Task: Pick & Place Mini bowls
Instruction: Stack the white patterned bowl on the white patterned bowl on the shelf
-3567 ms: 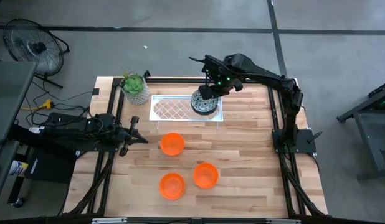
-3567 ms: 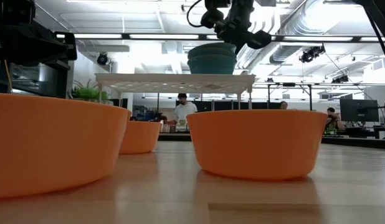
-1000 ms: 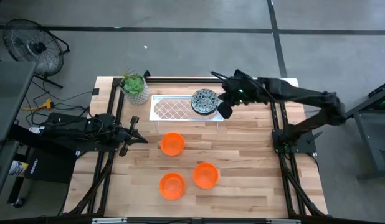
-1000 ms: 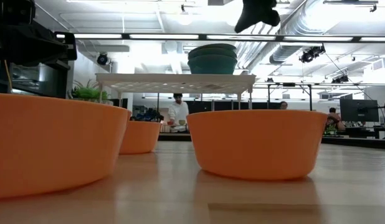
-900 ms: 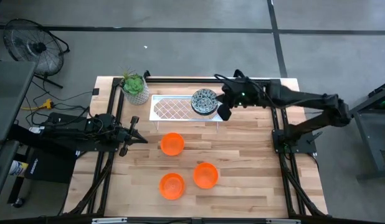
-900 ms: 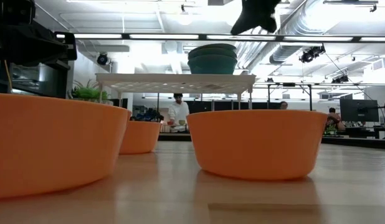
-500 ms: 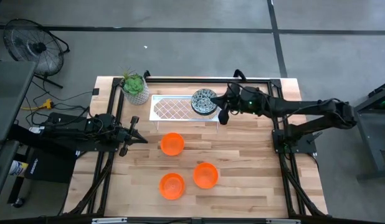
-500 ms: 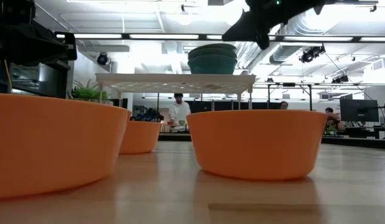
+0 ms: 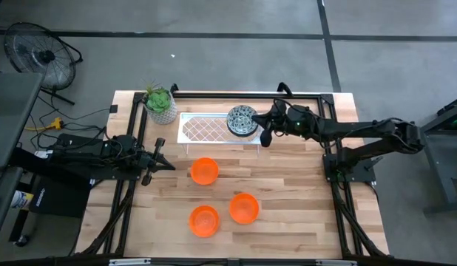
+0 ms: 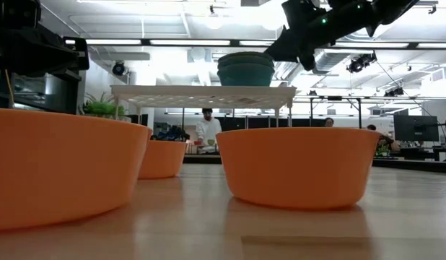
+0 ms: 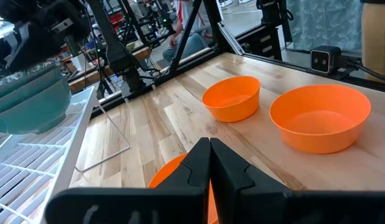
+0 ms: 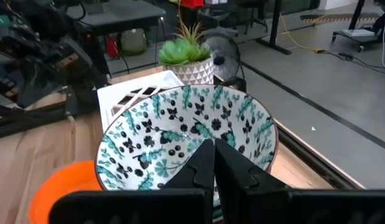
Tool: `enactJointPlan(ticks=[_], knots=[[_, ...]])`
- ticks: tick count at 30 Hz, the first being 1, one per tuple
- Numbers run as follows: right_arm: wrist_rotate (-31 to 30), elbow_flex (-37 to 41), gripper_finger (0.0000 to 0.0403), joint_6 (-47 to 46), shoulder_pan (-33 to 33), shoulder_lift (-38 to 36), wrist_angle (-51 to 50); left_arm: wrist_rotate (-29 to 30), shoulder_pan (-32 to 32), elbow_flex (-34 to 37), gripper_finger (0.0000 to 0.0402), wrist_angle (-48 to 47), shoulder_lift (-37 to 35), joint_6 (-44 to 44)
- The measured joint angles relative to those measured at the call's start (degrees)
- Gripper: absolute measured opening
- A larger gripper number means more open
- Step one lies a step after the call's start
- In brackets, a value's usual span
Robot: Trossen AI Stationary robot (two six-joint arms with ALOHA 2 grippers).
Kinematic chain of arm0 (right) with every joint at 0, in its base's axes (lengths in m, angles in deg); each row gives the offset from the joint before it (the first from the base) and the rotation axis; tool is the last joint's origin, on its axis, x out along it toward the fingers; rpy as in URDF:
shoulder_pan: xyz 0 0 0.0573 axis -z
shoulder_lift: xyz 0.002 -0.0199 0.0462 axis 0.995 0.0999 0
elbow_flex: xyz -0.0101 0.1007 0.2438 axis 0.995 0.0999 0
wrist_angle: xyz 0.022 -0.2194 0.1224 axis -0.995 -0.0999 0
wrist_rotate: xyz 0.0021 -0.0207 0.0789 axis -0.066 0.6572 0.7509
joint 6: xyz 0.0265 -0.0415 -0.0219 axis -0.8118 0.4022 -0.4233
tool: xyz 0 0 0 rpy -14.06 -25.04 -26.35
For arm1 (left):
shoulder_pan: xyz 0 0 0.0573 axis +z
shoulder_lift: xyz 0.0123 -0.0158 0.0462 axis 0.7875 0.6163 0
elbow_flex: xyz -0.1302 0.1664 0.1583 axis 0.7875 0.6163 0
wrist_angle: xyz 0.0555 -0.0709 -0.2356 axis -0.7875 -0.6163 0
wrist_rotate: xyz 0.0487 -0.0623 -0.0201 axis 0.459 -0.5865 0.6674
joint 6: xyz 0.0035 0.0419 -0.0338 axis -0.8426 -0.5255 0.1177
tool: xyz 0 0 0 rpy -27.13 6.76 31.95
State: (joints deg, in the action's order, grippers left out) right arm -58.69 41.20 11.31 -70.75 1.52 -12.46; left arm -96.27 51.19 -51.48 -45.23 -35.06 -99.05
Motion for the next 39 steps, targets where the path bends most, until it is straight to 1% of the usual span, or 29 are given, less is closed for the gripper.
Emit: enactJointPlan(ticks=[7,12,16,24,27,33,39], knots=[[-1.49,0.24,0.0000,0.75,0.02,0.00,0.38,0.01,0.01,0.00,0.0000,0.00,0.01,0.00],[-1.28,0.24,0.0000,0.22,0.02,0.19,-0.01,0.01,-0.01,-0.01,0.0000,0.00,0.01,0.00],[0.12,0.23,0.0000,-0.21,0.35,1.22,0.25,-0.01,0.01,0.00,0.0000,0.00,-0.01,0.00],[-1.10,-1.23,0.0000,0.02,0.35,1.30,1.17,-0.01,-0.01,0.01,0.0000,0.00,-0.01,0.00],[-1.11,-3.59,0.0000,-0.07,0.35,1.18,-0.31,-0.01,0.01,0.01,0.0000,0.00,0.01,0.00],[-0.46,-10.93,0.0000,0.25,-0.11,3.30,-9.11,0.01,0.01,0.01,0.0000,0.00,0.01,0.00],[4.42,-18.55,0.0000,1.62,-0.20,9.38,-13.17,-0.01,0.01,0.01,0.0000,0.00,0.01,0.00]])
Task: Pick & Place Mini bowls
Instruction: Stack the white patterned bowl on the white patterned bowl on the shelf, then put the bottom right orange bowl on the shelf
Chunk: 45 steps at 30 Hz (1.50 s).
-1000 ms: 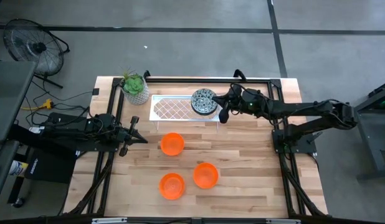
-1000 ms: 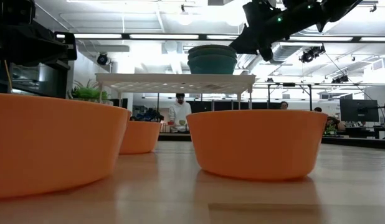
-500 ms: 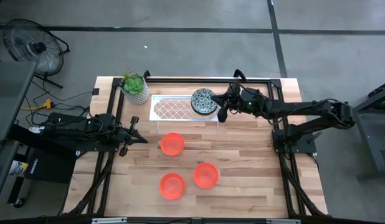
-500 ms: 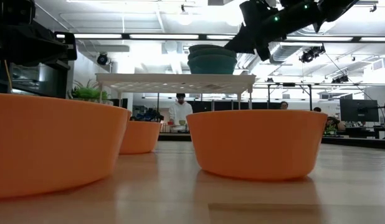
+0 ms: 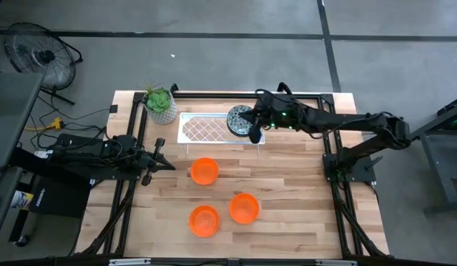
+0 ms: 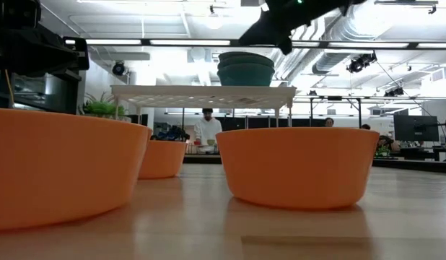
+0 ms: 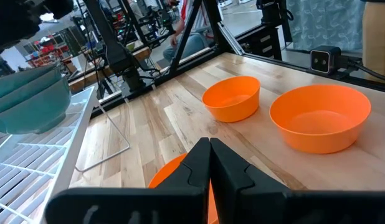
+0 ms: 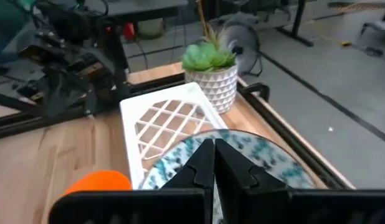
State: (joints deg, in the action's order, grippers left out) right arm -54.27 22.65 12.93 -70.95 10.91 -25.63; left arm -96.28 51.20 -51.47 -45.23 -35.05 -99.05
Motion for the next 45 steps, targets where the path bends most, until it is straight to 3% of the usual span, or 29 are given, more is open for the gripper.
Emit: enactJointPlan(ticks=[9,16,26,29,35,41,45], knots=[[3.87,-13.76,0.0000,3.05,0.58,9.74,-10.67,0.02,0.00,0.00,0.0000,0.00,-0.01,0.00],[5.20,-16.46,0.0000,3.03,1.74,14.72,-11.14,0.00,-0.02,-0.01,0.0000,0.00,-0.02,0.00],[5.44,-16.46,0.0000,2.59,1.79,14.74,-10.52,0.01,-0.02,-0.01,0.0000,0.00,-0.01,0.00],[3.06,-16.63,0.0000,2.84,1.04,13.13,-9.82,0.02,-0.02,-0.02,0.0000,0.00,0.00,0.00],[-1.11,-22.39,0.0000,0.37,-2.12,11.73,-22.37,0.01,-0.01,-0.01,0.0000,0.00,0.01,0.00],[-1.13,-26.14,0.0000,-6.09,-8.26,11.38,-34.49,0.02,-0.02,-0.02,0.0000,0.00,0.01,0.00],[0.35,-25.27,0.0000,-12.08,-12.75,11.42,-37.04,0.01,-0.01,-0.02,0.0000,0.01,0.00,0.00]])
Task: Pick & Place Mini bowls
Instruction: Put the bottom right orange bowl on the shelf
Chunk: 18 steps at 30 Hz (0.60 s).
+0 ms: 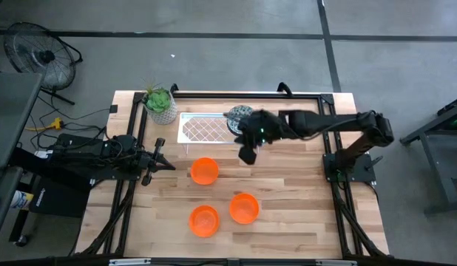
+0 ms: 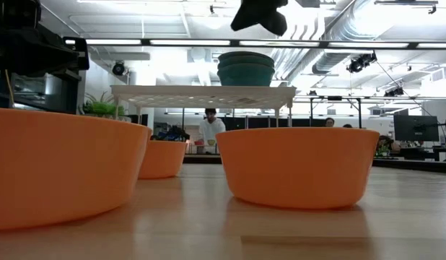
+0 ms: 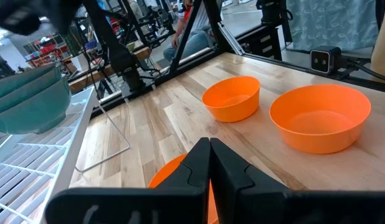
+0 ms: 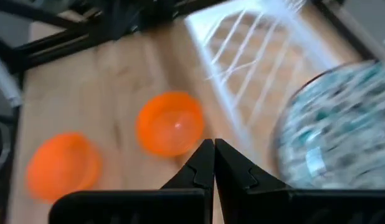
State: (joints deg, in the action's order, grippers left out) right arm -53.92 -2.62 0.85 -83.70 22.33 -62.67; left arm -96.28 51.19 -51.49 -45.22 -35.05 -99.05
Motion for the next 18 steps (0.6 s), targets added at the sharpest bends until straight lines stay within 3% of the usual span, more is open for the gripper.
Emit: enactJointPlan(ticks=[12,18], knots=[[-2.03,6.62,0.0000,-12.99,-15.23,0.04,-1.10,0.01,-0.02,0.02,0.0000,-0.01,-0.01,0.00],[1.82,10.98,0.0000,-15.17,-21.77,0.04,-0.52,0.02,-0.01,0.02,0.0000,-0.01,-0.01,0.00]])
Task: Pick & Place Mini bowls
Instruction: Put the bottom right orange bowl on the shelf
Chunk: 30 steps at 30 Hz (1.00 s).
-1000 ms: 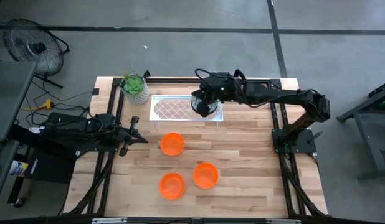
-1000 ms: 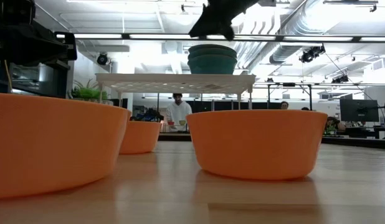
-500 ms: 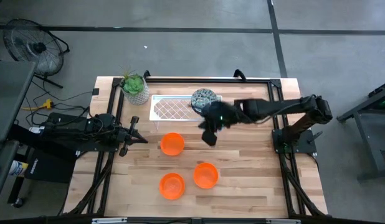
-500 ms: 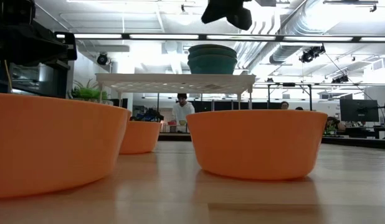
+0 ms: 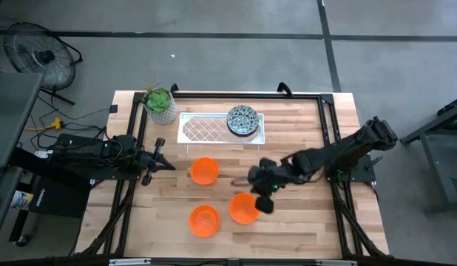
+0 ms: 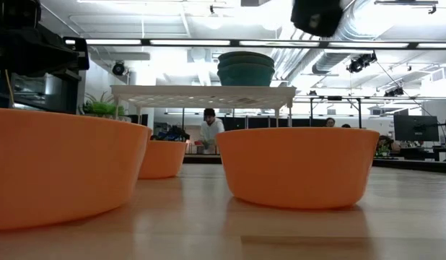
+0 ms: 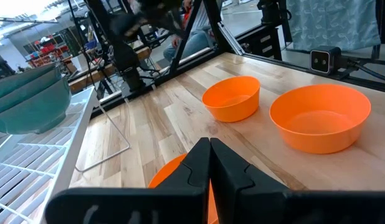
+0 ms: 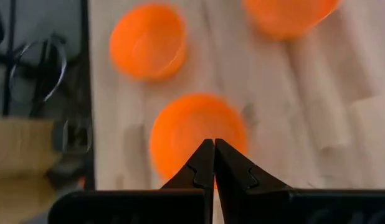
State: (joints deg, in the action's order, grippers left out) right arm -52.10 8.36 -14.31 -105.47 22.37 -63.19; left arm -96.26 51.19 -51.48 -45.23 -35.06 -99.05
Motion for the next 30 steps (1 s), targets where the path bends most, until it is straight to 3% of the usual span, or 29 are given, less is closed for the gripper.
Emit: enactJointPlan(ticks=[4,7,12,22,30], knots=[[1.26,3.01,0.0001,2.84,-4.66,0.02,0.49,0.00,0.01,0.00,0.0000,0.00,0.00,0.00],[0.97,4.37,0.0007,10.31,-7.28,0.21,1.25,0.00,-0.01,0.00,0.0000,0.00,0.00,0.00],[1.61,3.19,0.0051,22.25,-9.16,2.33,1.45,0.00,0.00,0.01,0.0000,0.00,0.01,0.00],[2.43,2.77,0.0165,25.53,-9.89,4.93,2.55,0.00,0.00,0.01,0.0000,0.00,0.02,0.00],[2.42,2.77,0.0202,27.10,-9.82,8.59,6.74,-0.02,-0.01,-0.01,0.0000,0.00,-0.01,0.00]])
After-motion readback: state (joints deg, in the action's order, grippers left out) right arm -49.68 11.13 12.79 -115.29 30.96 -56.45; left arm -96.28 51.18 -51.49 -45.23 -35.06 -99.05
